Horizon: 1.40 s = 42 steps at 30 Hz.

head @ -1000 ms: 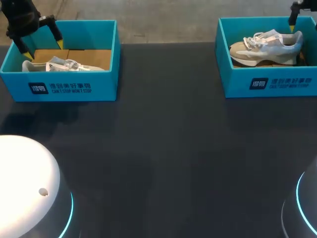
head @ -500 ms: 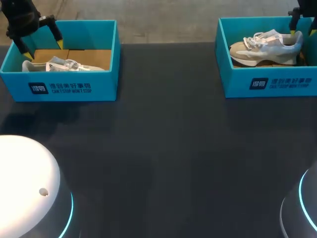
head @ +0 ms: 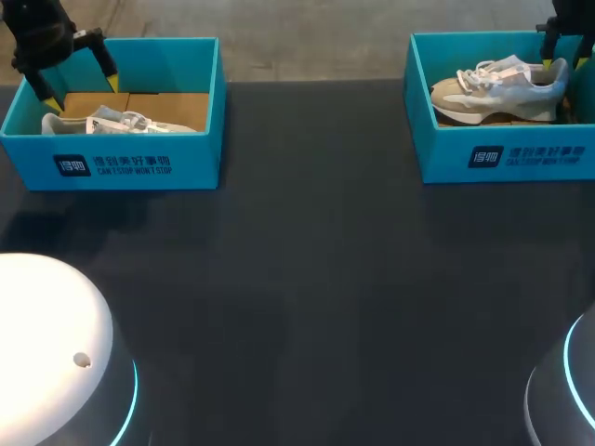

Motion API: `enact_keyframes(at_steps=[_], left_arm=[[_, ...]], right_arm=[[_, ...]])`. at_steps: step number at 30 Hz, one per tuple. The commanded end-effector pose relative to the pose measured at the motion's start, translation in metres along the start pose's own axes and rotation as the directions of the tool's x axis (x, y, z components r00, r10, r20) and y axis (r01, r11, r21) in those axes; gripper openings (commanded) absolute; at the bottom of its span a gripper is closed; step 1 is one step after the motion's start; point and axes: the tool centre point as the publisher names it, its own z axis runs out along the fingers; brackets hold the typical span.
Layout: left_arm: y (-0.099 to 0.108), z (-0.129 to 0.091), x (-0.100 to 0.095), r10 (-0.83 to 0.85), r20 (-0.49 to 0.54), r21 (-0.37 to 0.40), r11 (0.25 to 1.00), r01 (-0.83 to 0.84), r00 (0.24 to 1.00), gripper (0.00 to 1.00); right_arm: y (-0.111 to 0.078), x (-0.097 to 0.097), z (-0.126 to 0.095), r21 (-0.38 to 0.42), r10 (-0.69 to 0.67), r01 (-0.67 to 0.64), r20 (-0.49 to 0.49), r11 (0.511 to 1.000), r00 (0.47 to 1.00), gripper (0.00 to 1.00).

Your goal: Take the shoe out of the shoebox, open the shoe tongue, remove and reinsert the insole, then place the shoe into the shoebox

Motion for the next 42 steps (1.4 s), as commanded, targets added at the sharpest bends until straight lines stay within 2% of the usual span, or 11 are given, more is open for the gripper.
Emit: enact_keyframes(at_steps=[1, 3, 10, 14, 18, 20, 35, 39, 42], left_arm=[[0.000, 0.000, 0.000, 0.001, 0.000, 0.000, 1.000, -0.001, 1.000, 1.00], [0.000, 0.000, 0.000, 0.001, 0.000, 0.000, 1.000, -0.001, 1.000, 1.00], [0.000, 0.000, 0.000, 0.001, 0.000, 0.000, 1.000, -0.001, 1.000, 1.00], [0.000, 0.000, 0.000, 0.001, 0.000, 0.000, 1.000, -0.001, 1.000, 1.00], [0.000, 0.000, 0.000, 0.001, 0.000, 0.000, 1.000, -0.001, 1.000, 1.00], [0.000, 0.000, 0.000, 0.001, 0.000, 0.000, 1.000, -0.001, 1.000, 1.00], [0.000, 0.000, 0.000, 0.001, 0.000, 0.000, 1.000, -0.001, 1.000, 1.00], [0.000, 0.000, 0.000, 0.001, 0.000, 0.000, 1.000, -0.001, 1.000, 1.00], [0.000, 0.000, 0.000, 0.001, 0.000, 0.000, 1.000, -0.001, 1.000, 1.00]], right_arm=[[0.009, -0.004, 0.010, 0.019, 0.013, -0.013, -0.007, 1.000, 1.000, 0.58], [0.008, -0.005, 0.013, 0.022, 0.020, -0.020, -0.011, 1.000, 1.000, 0.54], [0.009, -0.010, 0.027, 0.035, 0.039, -0.038, -0.013, 0.999, 0.999, 0.51], [0.011, -0.011, 0.035, 0.045, 0.043, -0.042, -0.017, 0.998, 0.999, 0.54], [0.009, -0.009, 0.034, 0.052, 0.043, -0.042, -0.017, 0.998, 0.999, 0.55], [0.010, -0.010, 0.042, 0.058, 0.042, -0.041, -0.016, 0.997, 0.999, 0.56], [0.002, -0.005, 0.061, 0.107, 0.043, -0.040, -0.024, 0.993, 0.999, 0.49], [-0.001, -0.004, 0.058, 0.113, 0.050, -0.048, -0.015, 0.992, 0.999, 0.33], [-0.003, -0.005, 0.056, 0.115, 0.051, -0.050, -0.009, 0.992, 0.999, 0.00]])
